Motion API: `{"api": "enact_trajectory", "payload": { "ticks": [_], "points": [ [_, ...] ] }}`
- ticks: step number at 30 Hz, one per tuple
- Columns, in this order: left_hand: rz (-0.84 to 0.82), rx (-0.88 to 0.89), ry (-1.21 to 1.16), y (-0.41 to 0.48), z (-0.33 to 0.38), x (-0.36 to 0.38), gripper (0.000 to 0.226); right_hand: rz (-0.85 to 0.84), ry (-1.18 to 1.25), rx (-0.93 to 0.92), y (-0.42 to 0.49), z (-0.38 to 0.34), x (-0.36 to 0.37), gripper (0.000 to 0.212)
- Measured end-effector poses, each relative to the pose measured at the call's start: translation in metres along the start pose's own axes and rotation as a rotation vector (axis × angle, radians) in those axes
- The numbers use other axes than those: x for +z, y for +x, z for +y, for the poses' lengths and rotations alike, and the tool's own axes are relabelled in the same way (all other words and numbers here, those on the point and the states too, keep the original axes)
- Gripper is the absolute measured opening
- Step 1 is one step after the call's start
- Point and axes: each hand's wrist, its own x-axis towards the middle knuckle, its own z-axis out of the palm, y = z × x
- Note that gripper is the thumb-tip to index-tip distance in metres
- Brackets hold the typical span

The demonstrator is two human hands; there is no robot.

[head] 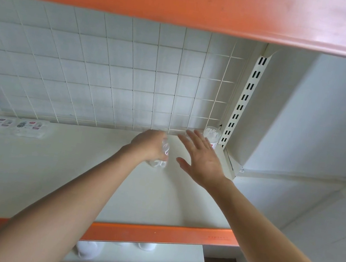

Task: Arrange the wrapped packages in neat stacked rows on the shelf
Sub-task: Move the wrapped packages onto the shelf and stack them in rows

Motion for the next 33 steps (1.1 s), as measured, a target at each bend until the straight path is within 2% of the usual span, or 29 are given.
{"api": "enact_trajectory", "payload": {
  "ticks": [3,7,9,11,13,15,17,20,26,29,33],
  "points": [
    [0.042,0.035,-0.276,-0.001,-0.001,-0.002,0.052,-0.030,0.080,0.034,-0.001,-0.009,0.002,0.063],
    [0.071,0.014,-0.648,-0.003,-0.002,0.003,0.048,0.013,0.401,0.249,0.001,-0.016,-0.002,0.051],
    [0.072,-0.015,-0.805,-0.004,-0.003,0.007,0.048,-0.019,0.630,0.377,0.004,-0.018,-0.007,0.050],
    [0.088,-0.031,-0.881,-0.005,-0.002,0.013,0.049,-0.010,0.893,0.503,0.008,-0.018,-0.012,0.050],
    [0.101,-0.023,-0.893,-0.006,0.000,0.017,0.050,0.040,0.987,0.586,0.011,-0.015,-0.015,0.040],
    [0.088,0.001,-0.885,-0.006,0.002,0.021,0.048,0.072,0.931,0.594,0.012,-0.012,-0.017,0.025],
    [0.060,-0.008,-0.900,-0.003,0.003,0.025,0.037,0.060,0.849,0.564,0.013,-0.008,-0.022,0.013],
    [0.057,-0.025,-0.905,0.002,0.002,0.028,0.026,0.045,0.733,0.508,0.014,-0.005,-0.028,0.020],
    [0.056,0.149,-0.708,0.002,0.014,0.027,0.075,0.104,0.504,0.297,0.017,-0.002,-0.030,0.032],
    [0.102,0.197,-0.575,0.010,0.018,0.030,0.068,0.113,0.401,0.220,0.019,0.005,-0.030,0.032],
    [0.175,0.137,-0.470,0.021,0.022,0.040,0.062,0.163,0.268,0.222,0.015,0.013,-0.033,0.032]
  ]
}}
